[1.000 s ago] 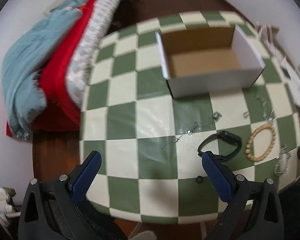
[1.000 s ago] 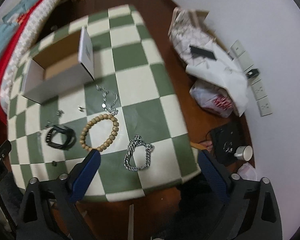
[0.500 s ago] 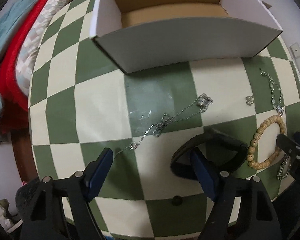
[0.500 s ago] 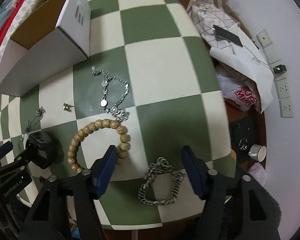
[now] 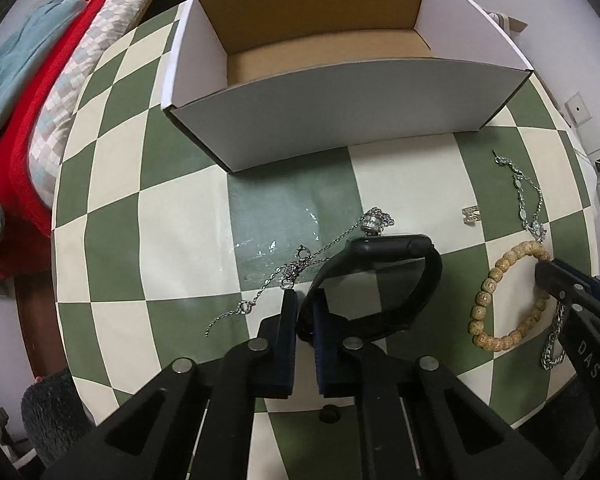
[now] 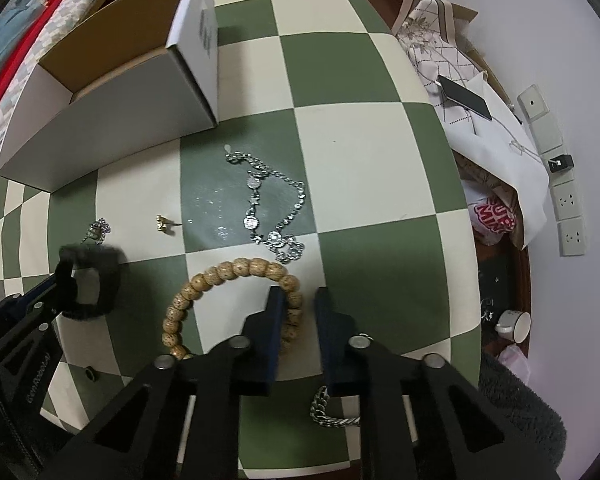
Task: Organize jewelry
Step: 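Close the left gripper on the watch band while the right gripper grasps the bead bracelet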
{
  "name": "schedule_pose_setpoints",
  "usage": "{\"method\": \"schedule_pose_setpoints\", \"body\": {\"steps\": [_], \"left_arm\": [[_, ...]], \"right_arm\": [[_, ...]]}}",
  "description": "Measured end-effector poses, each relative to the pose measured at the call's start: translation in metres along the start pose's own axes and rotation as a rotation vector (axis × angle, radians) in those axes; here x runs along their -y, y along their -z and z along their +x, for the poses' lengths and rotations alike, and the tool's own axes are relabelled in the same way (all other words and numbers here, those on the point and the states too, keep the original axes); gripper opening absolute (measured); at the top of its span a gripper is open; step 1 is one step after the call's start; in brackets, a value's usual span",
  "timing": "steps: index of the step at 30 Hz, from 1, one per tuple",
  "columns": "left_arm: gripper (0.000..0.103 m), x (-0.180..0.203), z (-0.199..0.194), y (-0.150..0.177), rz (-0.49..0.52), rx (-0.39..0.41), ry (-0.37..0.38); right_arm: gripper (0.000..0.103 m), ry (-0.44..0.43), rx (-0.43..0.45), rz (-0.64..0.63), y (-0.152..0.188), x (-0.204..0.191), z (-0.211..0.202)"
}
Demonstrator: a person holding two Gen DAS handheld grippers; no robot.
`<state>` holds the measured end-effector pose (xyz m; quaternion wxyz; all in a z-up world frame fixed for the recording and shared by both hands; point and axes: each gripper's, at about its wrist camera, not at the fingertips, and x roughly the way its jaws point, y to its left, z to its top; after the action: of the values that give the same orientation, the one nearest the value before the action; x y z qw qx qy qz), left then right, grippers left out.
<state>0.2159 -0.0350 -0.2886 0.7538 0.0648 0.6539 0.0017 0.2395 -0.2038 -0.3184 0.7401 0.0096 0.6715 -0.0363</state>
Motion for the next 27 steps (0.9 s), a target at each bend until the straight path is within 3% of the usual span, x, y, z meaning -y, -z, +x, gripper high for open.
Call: {"method": "schedule_pose_setpoints", "body": {"steps": [8, 14, 27], "left_arm": [[0.004, 0.003, 0.000, 0.000, -0.008, 0.012, -0.015], [0.001, -0.001, -0.023, 0.004, -0.028, 0.087, -0.058], [0.001, -0.020, -0.099, 0.002, -0.082, 0.249, -0.069]], "right_arm": [[0.010, 0.016, 0.010, -0.014, -0.001, -0.002, -0.002], [0.009, -0.025, 0.024, 0.031, 0.001, 0.001, -0.006], [0.009, -0.051, 0.222, -0.015, 0.001, -0.016, -0.091]]}}
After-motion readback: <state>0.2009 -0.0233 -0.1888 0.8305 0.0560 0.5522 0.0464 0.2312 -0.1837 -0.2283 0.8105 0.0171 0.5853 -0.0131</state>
